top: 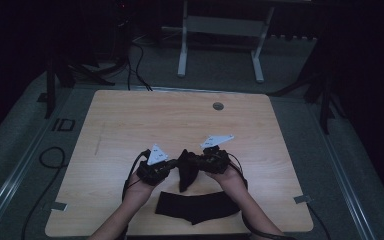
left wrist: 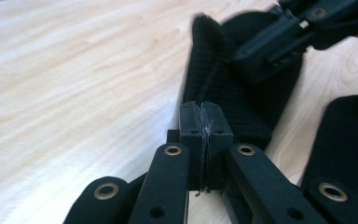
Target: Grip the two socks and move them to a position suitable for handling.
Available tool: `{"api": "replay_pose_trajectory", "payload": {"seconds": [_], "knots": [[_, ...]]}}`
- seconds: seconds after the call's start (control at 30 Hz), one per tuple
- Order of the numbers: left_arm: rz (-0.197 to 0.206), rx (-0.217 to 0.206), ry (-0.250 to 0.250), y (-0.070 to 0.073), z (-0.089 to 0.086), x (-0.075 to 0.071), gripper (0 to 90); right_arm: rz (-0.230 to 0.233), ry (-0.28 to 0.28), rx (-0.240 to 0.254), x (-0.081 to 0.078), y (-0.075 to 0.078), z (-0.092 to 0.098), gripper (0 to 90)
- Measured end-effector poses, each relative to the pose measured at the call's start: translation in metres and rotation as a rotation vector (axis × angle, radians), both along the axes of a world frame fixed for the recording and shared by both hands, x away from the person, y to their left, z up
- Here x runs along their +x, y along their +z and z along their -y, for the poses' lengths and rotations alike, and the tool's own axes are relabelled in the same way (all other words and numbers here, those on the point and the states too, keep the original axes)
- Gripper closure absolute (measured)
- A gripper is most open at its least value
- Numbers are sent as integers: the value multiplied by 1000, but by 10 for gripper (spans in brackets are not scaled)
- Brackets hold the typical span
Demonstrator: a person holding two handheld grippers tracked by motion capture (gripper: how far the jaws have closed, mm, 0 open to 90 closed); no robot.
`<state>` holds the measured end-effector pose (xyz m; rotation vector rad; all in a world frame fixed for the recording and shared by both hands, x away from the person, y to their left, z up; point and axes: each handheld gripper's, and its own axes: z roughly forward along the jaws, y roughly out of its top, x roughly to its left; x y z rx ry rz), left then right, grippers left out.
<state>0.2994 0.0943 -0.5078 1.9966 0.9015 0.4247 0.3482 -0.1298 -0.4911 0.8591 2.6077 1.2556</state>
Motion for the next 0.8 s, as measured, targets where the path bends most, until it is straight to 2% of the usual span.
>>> {"api": "replay_pose_trajectory", "payload": {"seconds": [0.1, 0.17, 0.23, 0.27, 0.3, 0.37, 0.57, 0.63, 0.73, 0.77, 0.8], "knots": [[24, 27, 3, 5, 1, -2, 896, 0, 6, 5, -2, 3, 4, 847], [37, 43, 23, 8, 2, -3, 896, 5, 11, 16, -3, 4, 5, 856], [39, 18, 49, 11, -6, -2, 896, 40, -25, -2, -3, 7, 10, 858], [31, -3, 51, 12, -10, -1, 896, 28, -35, 15, -2, 9, 15, 859], [34, -7, 63, 12, -15, 0, 896, 15, -46, 32, 0, 10, 20, 860], [27, -22, 65, 12, -22, 0, 896, 23, -81, 38, 3, 13, 32, 859], [31, -18, 60, 9, -32, -4, 895, 33, -147, 87, 7, 21, 66, 857], [28, -6, 59, 5, -35, -7, 895, 23, -166, 107, 7, 20, 78, 856], [17, -11, 64, -1, -40, -9, 895, 4, -185, 108, 7, 13, 92, 850], [-8, -25, 57, -3, -42, -8, 894, -6, -192, 111, 8, 9, 96, 845], [-20, -20, 61, -6, -43, -8, 894, -18, -199, 108, 8, 4, 99, 841]]}}
